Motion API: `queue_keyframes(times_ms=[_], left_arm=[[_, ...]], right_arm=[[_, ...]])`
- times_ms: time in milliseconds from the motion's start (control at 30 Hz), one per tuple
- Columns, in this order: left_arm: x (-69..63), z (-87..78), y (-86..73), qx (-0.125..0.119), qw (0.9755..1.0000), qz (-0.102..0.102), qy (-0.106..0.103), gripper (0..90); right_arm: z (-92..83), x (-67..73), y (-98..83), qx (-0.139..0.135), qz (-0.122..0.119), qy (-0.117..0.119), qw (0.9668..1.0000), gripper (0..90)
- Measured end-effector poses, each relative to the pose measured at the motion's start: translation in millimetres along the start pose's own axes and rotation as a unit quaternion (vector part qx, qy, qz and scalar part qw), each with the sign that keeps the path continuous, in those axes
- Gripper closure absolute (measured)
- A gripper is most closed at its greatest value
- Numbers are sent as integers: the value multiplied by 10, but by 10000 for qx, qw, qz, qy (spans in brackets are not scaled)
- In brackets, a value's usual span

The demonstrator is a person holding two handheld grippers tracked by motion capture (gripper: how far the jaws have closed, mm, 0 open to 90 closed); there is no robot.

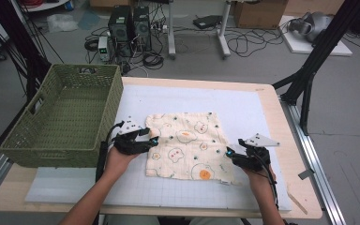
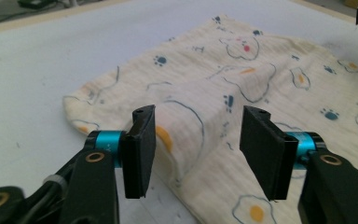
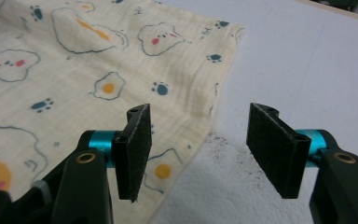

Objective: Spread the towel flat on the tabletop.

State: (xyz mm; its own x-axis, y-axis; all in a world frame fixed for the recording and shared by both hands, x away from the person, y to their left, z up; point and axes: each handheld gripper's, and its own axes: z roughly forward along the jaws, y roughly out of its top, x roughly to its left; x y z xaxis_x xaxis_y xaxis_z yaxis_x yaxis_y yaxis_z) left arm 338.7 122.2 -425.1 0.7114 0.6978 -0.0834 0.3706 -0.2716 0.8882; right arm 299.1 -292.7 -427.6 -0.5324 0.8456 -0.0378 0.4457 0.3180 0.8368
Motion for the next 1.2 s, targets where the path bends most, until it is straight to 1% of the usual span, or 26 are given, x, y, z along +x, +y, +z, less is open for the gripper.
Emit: queue_keyframes(times_ms=[67, 133, 167, 200, 267, 333, 400, 433, 467, 533, 600, 667, 700, 733, 767, 800, 833, 867, 900, 967, 1000, 1067, 1133, 1200], left_arm=[[-36, -22, -37, 0, 10000, 58, -69, 438], [-67, -33, -75, 74, 9998, 137, -131, 440], [-82, -33, -95, 67, 9997, 166, -169, 442], [-92, -33, -111, 60, 9996, 174, -192, 456], [-113, -32, -153, 138, 9994, 185, -260, 472], [-132, -42, -190, 191, 9987, 267, -386, 514], [-165, -47, -224, 146, 9977, 287, -598, 574], [-192, -54, -236, 175, 9971, 355, -652, 596], [-206, -55, -242, 205, 9968, 392, -673, 610], [-239, -58, -263, 283, 9958, 521, -696, 615], [-268, -44, -297, 393, 9952, 553, -712, 603], [-297, -24, -313, 587, 9936, 667, -697, 559], [-313, -19, -309, 634, 9927, 740, -710, 547], [-332, -10, -312, 695, 9919, 790, -706, 546], [-353, -3, -318, 773, 9906, 902, -678, 547], [-384, 8, -322, 839, 9887, 1035, -686, 564], [-417, 15, -326, 901, 9860, 1211, -706, 617], [-447, 13, -331, 880, 9851, 1268, -765, 690], [-462, 6, -333, 909, 9848, 1253, -793, 766], [-478, -11, -342, 930, 9839, 1284, -821, 855], [-478, -17, -342, 938, 9839, 1285, -818, 876], [-479, -28, -338, 972, 9845, 1204, -820, 887], [-463, -61, -331, 1068, 9843, 1104, -875, 890], [-447, -114, -352, 1106, 9844, 1010, -922, 890]], right_arm=[[-30, 27, -11, -33, -38, 117, 9999, 399], [-67, 54, -20, -65, -37, 174, 9998, 400], [-83, 69, -25, -79, -23, 200, 9998, 399], [-94, 82, -30, -77, -37, 194, 9998, 399], [-105, 102, -40, -53, -103, 207, 9997, 399], [-113, 118, -45, -62, -126, 258, 9996, 402], [-117, 124, -43, -60, -128, 251, 9996, 403], [-115, 125, -42, -58, -128, 247, 9996, 403], [-105, 119, -40, -75, -167, 248, 9995, 403], [-94, 124, -36, -50, -159, 268, 9995, 404], [-79, 127, -30, -54, -199, 287, 9994, 405], [-68, 133, -26, -33, -183, 298, 9994, 405], [-58, 132, -26, -47, -198, 323, 9993, 405], [-53, 133, -26, -26, -193, 333, 9993, 405], [-50, 136, -28, -5, -195, 328, 9993, 405], [-48, 137, -28, -2, -194, 333, 9993, 406], [-47, 137, -28, 9, -188, 339, 9992, 406], [-48, 137, -29, 2, -190, 329, 9993, 408], [-49, 135, -29, 6, -191, 329, 9993, 415], [-51, 136, -29, 15, -197, 322, 9993, 422], [-51, 136, -30, 10, -198, 334, 9992, 424], [-53, 140, -30, 25, -199, 341, 9992, 427], [-56, 143, -31, 35, -187, 351, 9992, 435], [-60, 139, -33, 33, -183, 363, 9992, 438]])
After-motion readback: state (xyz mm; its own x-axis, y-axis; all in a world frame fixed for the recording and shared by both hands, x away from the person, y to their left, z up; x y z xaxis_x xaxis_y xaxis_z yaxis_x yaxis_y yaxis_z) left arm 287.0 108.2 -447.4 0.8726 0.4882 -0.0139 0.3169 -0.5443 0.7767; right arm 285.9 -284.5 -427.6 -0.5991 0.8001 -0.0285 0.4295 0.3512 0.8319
